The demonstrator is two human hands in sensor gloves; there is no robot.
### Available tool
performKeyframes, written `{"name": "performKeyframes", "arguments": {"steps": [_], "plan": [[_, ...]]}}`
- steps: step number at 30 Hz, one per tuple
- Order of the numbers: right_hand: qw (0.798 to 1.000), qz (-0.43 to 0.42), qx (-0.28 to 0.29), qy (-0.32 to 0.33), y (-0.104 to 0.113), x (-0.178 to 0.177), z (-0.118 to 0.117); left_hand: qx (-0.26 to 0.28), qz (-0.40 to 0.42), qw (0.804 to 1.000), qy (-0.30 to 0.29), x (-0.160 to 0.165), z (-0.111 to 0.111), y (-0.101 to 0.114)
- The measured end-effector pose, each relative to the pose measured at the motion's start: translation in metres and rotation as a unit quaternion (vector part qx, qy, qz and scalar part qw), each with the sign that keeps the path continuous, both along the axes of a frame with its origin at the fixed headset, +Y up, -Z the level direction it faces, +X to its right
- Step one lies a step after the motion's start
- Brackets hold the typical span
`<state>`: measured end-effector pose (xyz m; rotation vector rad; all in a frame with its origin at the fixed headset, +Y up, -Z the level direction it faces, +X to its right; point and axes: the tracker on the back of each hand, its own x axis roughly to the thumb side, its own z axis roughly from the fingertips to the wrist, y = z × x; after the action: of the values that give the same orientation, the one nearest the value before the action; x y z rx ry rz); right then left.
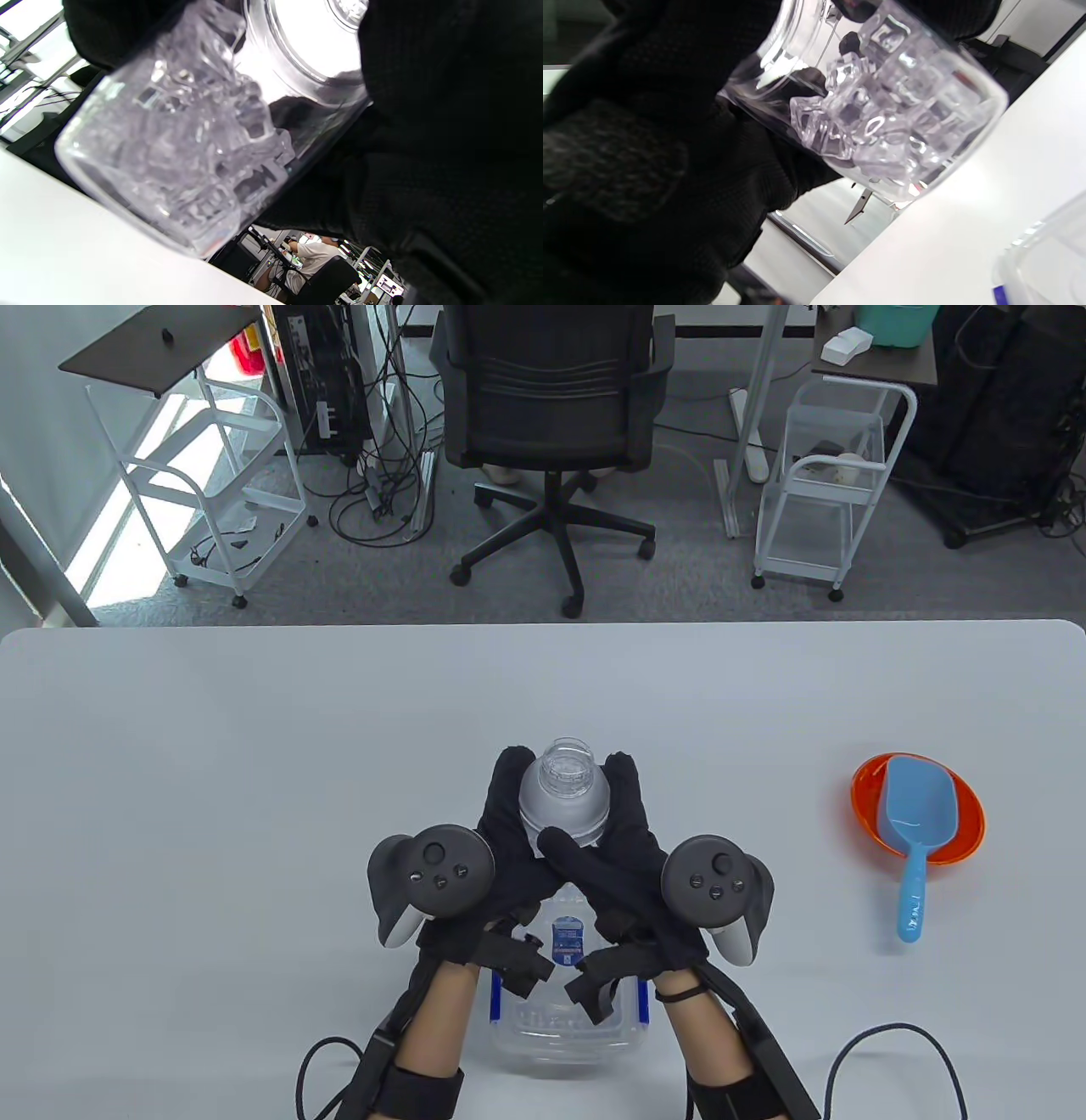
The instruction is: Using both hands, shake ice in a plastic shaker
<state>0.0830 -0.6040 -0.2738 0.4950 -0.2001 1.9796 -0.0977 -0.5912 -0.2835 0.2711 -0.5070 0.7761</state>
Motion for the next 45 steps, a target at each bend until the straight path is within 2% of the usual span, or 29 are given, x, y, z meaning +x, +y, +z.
{"name": "performKeyframes", "arguments": {"steps": [3,5,6,7,9,11,12,14,16,17,18,19,20,21,22,23,25,26,27,28,29,31,33,37,42,45], "plan": [[1.000,-0.016,-0.002,0.016,0.009,0.002,0.006,0.046,-0.035,0.998,0.015,0.004,0.011,0.012],[1.000,-0.015,-0.012,0.011,0.006,0.003,0.003,0.043,-0.043,0.998,0.028,0.005,0.008,0.008],[1.000,-0.006,-0.030,0.007,0.002,0.003,-0.001,0.020,-0.042,0.999,0.021,0.005,0.003,0.001],[0.997,0.013,-0.071,0.002,-0.008,0.003,-0.006,-0.030,-0.041,0.999,0.003,0.006,-0.004,-0.009],[0.994,0.011,-0.109,0.007,-0.020,0.003,-0.011,-0.111,-0.049,0.993,-0.016,0.005,-0.013,-0.023],[0.992,-0.003,-0.126,0.008,-0.022,0.001,-0.012,-0.128,-0.040,0.990,-0.036,0.002,-0.018,-0.028],[0.994,0.003,-0.111,0.005,-0.014,0.001,-0.009,-0.115,-0.021,0.992,-0.043,0.001,-0.017,-0.024],[0.999,0.013,-0.050,-0.004,0.005,0.001,0.002,-0.062,0.005,0.997,-0.045,0.002,-0.006,-0.005],[0.996,-0.003,0.084,-0.004,0.044,0.004,0.032,0.080,-0.011,0.997,-0.013,0.006,0.033,0.039],[0.991,0.002,0.135,-0.005,0.057,0.005,0.045,0.148,-0.029,0.989,0.001,0.007,0.050,0.053],[0.978,0.020,0.208,-0.013,0.073,0.005,0.066,0.241,-0.047,0.968,0.041,0.008,0.075,0.068],[0.961,0.033,0.272,-0.031,0.082,0.005,0.083,0.295,-0.056,0.951,0.074,0.009,0.091,0.073],[0.947,0.038,0.316,-0.045,0.086,0.005,0.094,0.360,-0.061,0.925,0.108,0.011,0.106,0.077],[0.932,0.035,0.355,-0.054,0.088,0.004,0.101,0.401,-0.061,0.905,0.130,0.012,0.114,0.078],[0.928,0.028,0.367,-0.054,0.087,0.003,0.101,0.412,-0.064,0.899,0.134,0.013,0.115,0.078],[0.932,0.012,0.359,-0.049,0.082,0.001,0.094,0.404,-0.068,0.903,0.133,0.012,0.109,0.075],[0.951,0.011,0.304,-0.050,0.070,0.000,0.075,0.345,-0.075,0.929,0.115,0.010,0.086,0.065],[0.974,0.025,0.221,-0.042,0.052,0.000,0.050,0.279,-0.081,0.952,0.092,0.008,0.064,0.052],[0.986,0.030,0.161,-0.032,0.039,0.002,0.036,0.198,-0.089,0.974,0.067,0.005,0.042,0.038],[0.994,0.024,0.110,-0.014,0.028,0.002,0.026,0.132,-0.096,0.986,0.045,0.003,0.028,0.026],[0.999,0.007,0.035,0.019,0.014,0.002,0.012,0.040,-0.086,0.996,0.003,-0.002,0.009,0.009],[0.997,-0.014,-0.059,0.042,-0.002,0.004,-0.001,-0.051,-0.002,0.998,-0.043,-0.006,-0.008,-0.010],[0.996,-0.037,-0.070,0.036,-0.004,0.005,-0.004,-0.060,0.037,0.997,-0.044,-0.007,-0.011,-0.014],[0.999,-0.018,-0.027,-0.001,0.007,0.007,0.003,-0.005,-0.013,1.000,-0.024,-0.007,-0.005,-0.002],[1.000,-0.012,-0.007,-0.007,0.011,0.006,0.009,-0.028,0.000,0.999,-0.035,-0.006,-0.002,-0.002],[1.000,-0.013,-0.004,-0.009,0.009,0.005,0.010,0.001,0.014,1.000,-0.021,-0.006,-0.003,-0.008]]}}
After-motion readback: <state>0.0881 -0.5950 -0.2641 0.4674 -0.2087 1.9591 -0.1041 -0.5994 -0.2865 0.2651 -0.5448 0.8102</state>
